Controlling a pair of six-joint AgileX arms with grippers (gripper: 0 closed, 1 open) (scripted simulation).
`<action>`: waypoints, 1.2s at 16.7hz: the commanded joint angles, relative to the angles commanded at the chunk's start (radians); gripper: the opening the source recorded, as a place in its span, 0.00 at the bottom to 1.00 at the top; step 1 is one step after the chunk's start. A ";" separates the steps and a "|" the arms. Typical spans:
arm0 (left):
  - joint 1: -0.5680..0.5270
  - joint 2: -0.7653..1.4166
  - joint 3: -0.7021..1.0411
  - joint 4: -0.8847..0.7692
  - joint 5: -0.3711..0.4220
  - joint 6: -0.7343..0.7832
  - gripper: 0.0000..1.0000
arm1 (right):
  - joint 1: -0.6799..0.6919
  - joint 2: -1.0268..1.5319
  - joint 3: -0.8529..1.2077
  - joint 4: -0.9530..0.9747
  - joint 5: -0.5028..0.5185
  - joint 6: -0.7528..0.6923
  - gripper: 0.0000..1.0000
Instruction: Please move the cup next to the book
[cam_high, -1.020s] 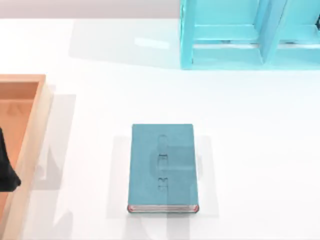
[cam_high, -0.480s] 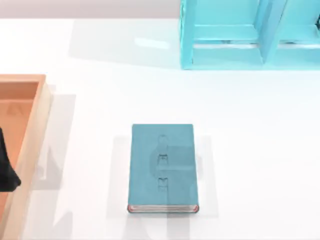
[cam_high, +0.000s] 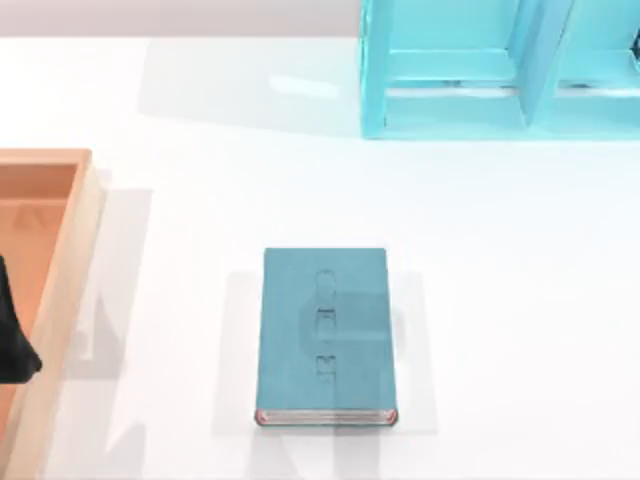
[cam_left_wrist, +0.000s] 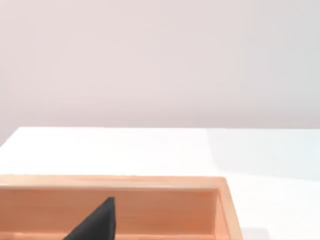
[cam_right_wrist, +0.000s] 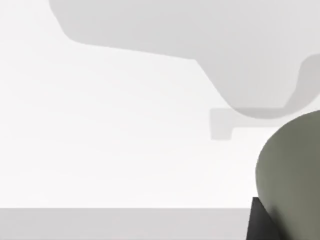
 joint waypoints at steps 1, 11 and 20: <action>0.000 0.000 0.000 0.000 0.000 0.000 1.00 | 0.000 0.000 0.000 0.000 0.000 0.000 0.00; 0.000 0.000 0.000 0.000 0.000 0.000 1.00 | 0.204 0.056 0.083 -0.035 0.005 0.266 0.00; 0.000 0.000 0.000 0.000 0.000 0.000 1.00 | 0.743 0.183 0.315 -0.160 0.011 1.102 0.00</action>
